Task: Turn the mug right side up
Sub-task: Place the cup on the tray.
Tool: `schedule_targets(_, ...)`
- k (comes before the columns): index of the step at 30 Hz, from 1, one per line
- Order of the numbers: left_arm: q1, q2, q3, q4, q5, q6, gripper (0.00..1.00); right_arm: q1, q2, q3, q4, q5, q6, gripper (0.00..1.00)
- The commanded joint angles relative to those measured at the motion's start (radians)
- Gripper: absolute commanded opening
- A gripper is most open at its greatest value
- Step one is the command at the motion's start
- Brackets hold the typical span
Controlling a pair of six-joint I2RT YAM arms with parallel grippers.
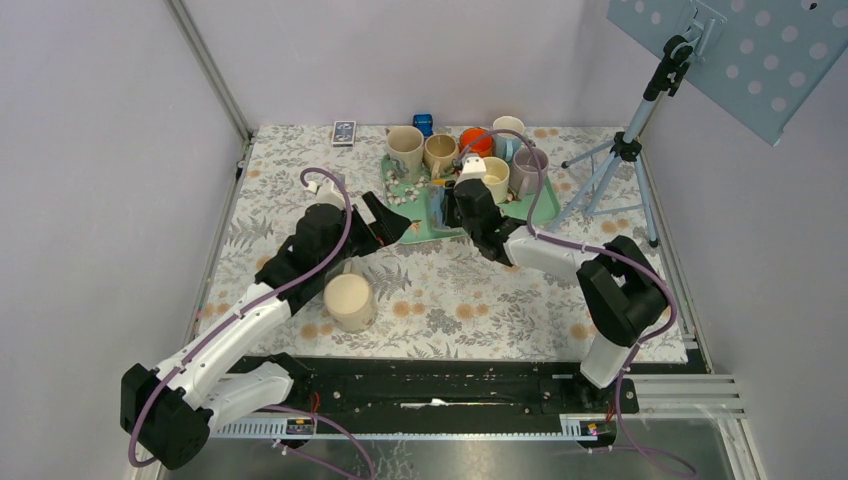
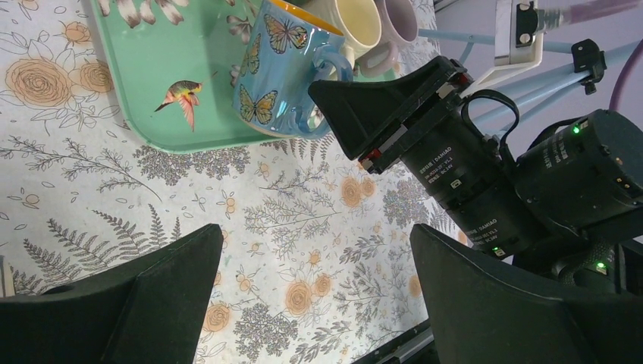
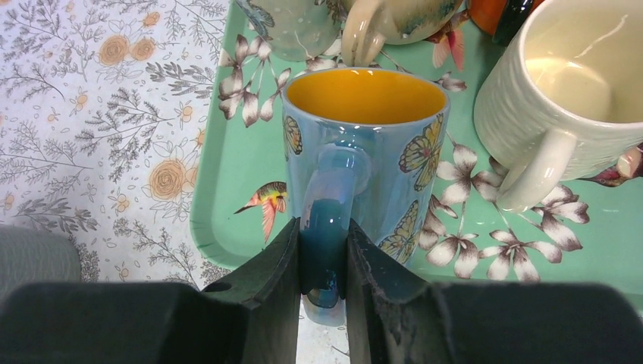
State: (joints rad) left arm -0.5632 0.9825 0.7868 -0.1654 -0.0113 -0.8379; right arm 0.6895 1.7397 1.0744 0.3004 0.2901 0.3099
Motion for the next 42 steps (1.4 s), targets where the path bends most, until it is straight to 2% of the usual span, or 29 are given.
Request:
schedule_targets(1, 0.007, -0.028, 0.011, 0.023, -0.001, 0.011, 0.99, -0.01, 0.04, -0.088, -0.092, 0.071, -0.04, 0.0)
schedule_targets(8, 0.006, -0.031, 0.003, 0.025, 0.002, 0.004, 0.99, 0.027, 0.001, -0.176, -0.088, 0.032, 0.023, 0.0)
schedule_targets(15, 0.007, -0.039, -0.012, 0.029, 0.007, -0.007, 0.99, 0.044, -0.016, -0.189, -0.118, 0.044, 0.031, 0.0)
schedule_targets(29, 0.009, -0.06, -0.009, 0.015, 0.007, -0.003, 0.99, 0.037, 0.117, 0.032, -0.252, 0.142, -0.074, 0.0)
schedule_targets(42, 0.009, -0.043, -0.003, 0.017, 0.007, 0.0, 0.99, -0.048, 0.215, 0.166, -0.264, 0.016, -0.128, 0.0)
